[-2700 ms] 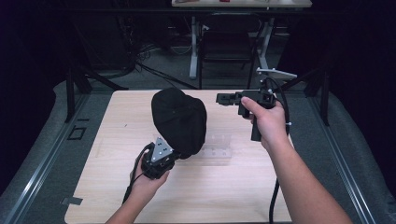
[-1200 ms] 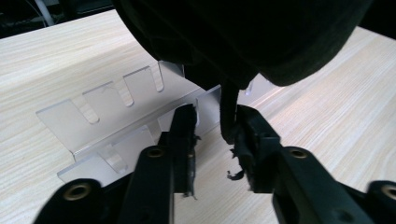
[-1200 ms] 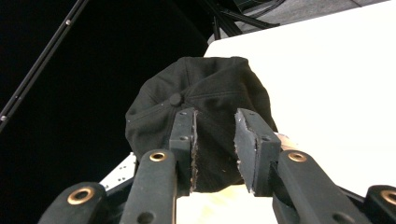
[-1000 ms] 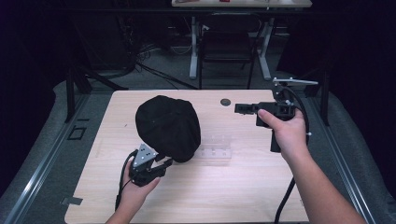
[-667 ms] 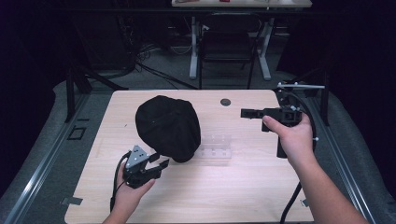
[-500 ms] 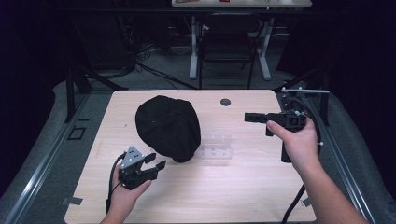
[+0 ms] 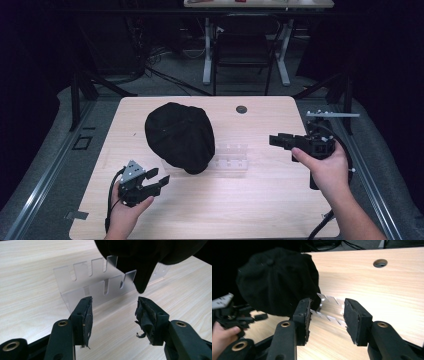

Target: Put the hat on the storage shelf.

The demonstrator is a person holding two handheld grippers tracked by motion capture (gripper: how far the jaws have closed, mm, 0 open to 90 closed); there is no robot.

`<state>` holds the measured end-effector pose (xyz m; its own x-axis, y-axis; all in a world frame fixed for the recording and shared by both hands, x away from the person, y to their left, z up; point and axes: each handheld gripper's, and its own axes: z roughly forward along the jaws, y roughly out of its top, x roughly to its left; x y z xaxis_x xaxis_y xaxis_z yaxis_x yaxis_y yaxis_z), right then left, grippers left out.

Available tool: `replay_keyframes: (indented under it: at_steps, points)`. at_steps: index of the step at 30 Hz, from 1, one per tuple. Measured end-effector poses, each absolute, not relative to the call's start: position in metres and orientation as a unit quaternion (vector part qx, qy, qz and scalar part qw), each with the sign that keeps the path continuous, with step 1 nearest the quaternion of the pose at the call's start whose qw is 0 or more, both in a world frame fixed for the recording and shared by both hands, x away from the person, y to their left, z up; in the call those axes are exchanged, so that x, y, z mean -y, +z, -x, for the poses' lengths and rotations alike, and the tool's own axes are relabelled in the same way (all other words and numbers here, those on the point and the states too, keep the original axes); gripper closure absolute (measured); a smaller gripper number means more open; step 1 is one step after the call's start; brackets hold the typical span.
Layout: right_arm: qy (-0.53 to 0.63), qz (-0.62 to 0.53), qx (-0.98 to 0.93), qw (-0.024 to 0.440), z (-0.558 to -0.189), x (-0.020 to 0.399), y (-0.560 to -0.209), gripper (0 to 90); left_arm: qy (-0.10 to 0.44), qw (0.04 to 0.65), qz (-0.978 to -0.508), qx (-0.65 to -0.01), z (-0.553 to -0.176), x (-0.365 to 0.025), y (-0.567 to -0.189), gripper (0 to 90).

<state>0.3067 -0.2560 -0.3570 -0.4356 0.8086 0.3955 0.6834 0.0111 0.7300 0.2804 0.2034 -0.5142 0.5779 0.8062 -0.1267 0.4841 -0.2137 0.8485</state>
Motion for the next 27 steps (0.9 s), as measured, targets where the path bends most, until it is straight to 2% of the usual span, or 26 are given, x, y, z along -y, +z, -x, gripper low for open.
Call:
replay_keyframes:
  at_steps: [18, 27]
  points:
    - [0.429, -0.525, -0.724, 0.128, -0.277, 0.260, -0.412, 52.4, 0.171, 0.458, -0.758, -0.431, -0.273, -0.216, -0.534, 47.0]
    - [0.406, -0.517, -0.736, 0.160, -0.260, 0.254, -0.456, 51.8, 0.165, 0.454, -0.761, -0.433, -0.275, -0.218, -0.542, 47.1]
